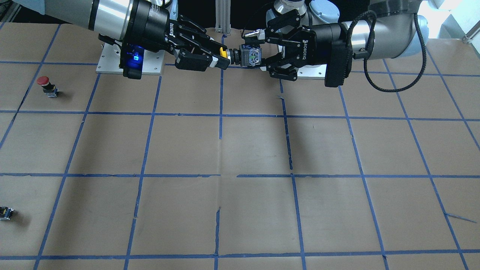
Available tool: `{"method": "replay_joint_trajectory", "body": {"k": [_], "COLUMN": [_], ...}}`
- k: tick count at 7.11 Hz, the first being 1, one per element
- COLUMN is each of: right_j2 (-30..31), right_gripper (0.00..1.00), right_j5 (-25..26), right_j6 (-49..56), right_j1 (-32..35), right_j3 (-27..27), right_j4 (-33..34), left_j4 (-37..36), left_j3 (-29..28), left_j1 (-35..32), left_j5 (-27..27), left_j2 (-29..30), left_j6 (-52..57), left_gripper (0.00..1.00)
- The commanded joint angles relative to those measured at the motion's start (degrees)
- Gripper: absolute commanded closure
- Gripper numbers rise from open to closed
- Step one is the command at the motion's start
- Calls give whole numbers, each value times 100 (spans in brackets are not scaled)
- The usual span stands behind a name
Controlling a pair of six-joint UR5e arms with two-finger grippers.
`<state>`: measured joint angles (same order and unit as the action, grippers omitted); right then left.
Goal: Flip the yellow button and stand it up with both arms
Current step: 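Bring the open right gripper to the yellow cap held by the left gripper, then close the right gripper on the yellow cap while the left gripper opens and withdraws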
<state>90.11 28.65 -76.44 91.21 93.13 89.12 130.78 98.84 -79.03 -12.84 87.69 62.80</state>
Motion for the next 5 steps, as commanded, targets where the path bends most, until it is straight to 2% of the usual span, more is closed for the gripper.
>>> {"method": "replay_joint_trajectory", "body": {"k": [1,2,3,4,5], "right_j2": [-2,-11,-19,-11,-2], "right_gripper": [74,76,76,76,76], "right_j5": [61,131,985,1359,1884], "right_j6": [-3,23,337,818,1345], "right_j1": [-59,-103,-252,-419,-560], "right_j3": [-5,-22,-31,-31,-31], "right_j4": [0,17,113,62,35], "left_j4": [9,9,-8,-52,-122], "left_j3": [-22,-31,-49,-57,-118], "left_j1": [-7,2,11,46,133], "left_j5": [-35,-35,-70,-435,-1083], "left_j2": [-23,-24,-24,-15,-6], "left_j6": [-128,-128,-180,-250,-617], "left_gripper": [0,0,0,0,0]}}
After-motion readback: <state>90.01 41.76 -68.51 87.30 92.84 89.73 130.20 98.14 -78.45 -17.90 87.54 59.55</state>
